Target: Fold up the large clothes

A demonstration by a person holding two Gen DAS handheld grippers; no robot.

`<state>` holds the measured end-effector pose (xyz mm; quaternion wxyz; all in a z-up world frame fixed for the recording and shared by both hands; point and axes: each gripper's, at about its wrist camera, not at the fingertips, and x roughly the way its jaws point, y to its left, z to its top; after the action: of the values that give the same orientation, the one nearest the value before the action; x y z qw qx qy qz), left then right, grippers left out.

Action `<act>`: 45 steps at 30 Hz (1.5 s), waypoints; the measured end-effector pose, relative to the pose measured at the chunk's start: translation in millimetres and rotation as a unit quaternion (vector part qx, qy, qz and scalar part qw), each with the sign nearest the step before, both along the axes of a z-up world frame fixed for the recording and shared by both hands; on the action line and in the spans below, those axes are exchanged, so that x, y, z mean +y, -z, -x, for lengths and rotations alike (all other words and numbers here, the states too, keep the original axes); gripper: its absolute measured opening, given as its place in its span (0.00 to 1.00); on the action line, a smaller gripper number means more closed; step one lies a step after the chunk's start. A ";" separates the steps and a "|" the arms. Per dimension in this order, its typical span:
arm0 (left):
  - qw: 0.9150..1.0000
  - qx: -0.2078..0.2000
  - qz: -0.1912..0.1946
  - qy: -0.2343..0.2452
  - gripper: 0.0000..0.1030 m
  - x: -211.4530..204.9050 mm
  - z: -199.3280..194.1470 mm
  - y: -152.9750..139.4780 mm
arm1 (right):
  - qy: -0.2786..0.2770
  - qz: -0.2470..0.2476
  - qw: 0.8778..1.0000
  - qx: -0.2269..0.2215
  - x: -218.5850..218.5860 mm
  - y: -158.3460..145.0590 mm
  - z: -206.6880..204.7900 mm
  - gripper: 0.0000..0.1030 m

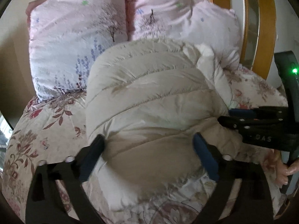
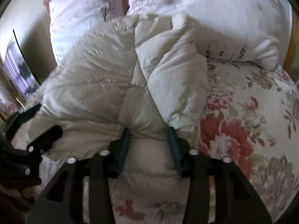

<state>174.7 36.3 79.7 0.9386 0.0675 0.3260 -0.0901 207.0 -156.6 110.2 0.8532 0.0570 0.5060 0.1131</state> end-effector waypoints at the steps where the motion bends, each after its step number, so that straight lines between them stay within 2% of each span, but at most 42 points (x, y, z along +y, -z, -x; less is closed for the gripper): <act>1: 1.000 -0.014 0.001 -0.010 0.99 3.3 6.1 -3.8 | 0.001 -0.002 1.000 -0.011 -2.4 -5.8 5.2 0.61; 3: 0.999 -0.027 -0.007 -0.036 0.99 8.2 14.5 -9.1 | 0.013 0.018 0.999 -0.041 -3.8 -19.7 18.3 0.92; 6: 0.998 -0.030 0.004 -0.056 0.99 16.5 23.2 -13.7 | 0.017 0.043 0.995 -0.085 -2.7 -38.4 36.6 0.98; 9: 0.997 -0.025 0.012 -0.069 0.99 21.3 32.1 -14.4 | 0.022 0.049 0.993 -0.103 -3.1 -50.1 50.9 0.98; 15: 0.996 -0.012 0.014 -0.084 0.99 23.8 51.9 -8.2 | 0.035 0.045 0.993 -0.104 -6.7 -54.2 71.0 0.98; 19: 0.996 0.001 0.025 -0.085 0.99 26.9 62.9 -1.5 | 0.037 0.028 0.995 -0.084 -7.3 -44.4 82.4 0.98; 24: 0.995 0.023 0.008 -0.093 0.99 24.9 73.4 15.2 | 0.037 0.030 0.997 -0.066 -1.5 -24.9 96.4 0.98; 31: 0.995 0.043 0.017 -0.086 0.99 29.2 74.2 33.3 | 0.048 0.039 0.997 -0.037 1.4 1.3 105.0 0.98; 35: 0.994 0.057 0.015 -0.091 0.99 31.6 71.7 43.3 | 0.040 0.051 0.998 -0.024 5.2 8.4 105.0 0.98; 45: 0.993 0.077 0.027 -0.090 0.99 36.3 65.1 46.7 | 0.042 0.048 0.998 -0.004 2.9 14.6 102.0 0.98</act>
<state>109.6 72.6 33.0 0.9165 0.0055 0.3995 -0.0194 105.1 -153.7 95.6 0.8611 0.0369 0.5044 0.0527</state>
